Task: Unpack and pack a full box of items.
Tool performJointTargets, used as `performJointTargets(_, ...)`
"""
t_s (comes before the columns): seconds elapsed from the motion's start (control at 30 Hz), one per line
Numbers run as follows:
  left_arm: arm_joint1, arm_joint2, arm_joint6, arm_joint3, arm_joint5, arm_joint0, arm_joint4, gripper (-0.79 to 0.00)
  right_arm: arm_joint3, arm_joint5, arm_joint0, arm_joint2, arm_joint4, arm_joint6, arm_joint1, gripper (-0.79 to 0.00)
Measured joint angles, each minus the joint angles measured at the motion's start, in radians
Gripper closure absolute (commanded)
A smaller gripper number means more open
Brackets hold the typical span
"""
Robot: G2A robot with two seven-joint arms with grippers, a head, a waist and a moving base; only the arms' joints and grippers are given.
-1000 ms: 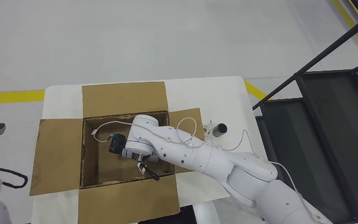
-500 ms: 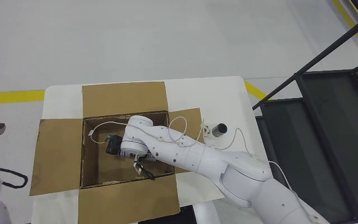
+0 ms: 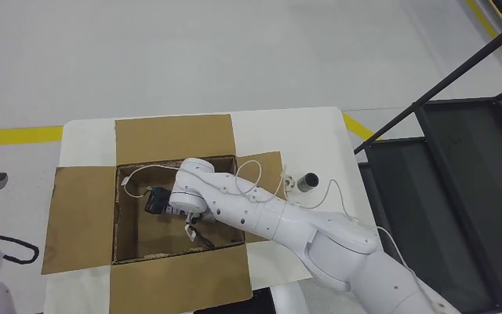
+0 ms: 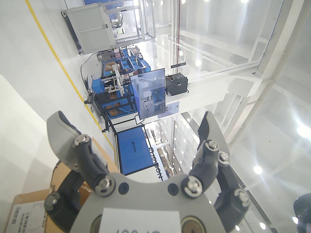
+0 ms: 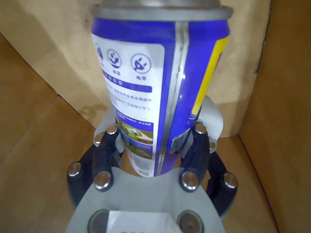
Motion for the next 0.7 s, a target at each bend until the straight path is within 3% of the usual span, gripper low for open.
performJointTargets(0.33,0.000,0.000,0.000,0.000,0.000,0.000,0.000,-0.785,-0.117,-0.067,-0.071,0.110,0.008,-0.064,0.062,0.000)
performJointTargets(0.7,0.000,0.000,0.000,0.000,0.000,0.000,0.000,-0.785,-0.454,-0.213,-0.268,0.319,-0.005,-0.167,0.174,0.000)
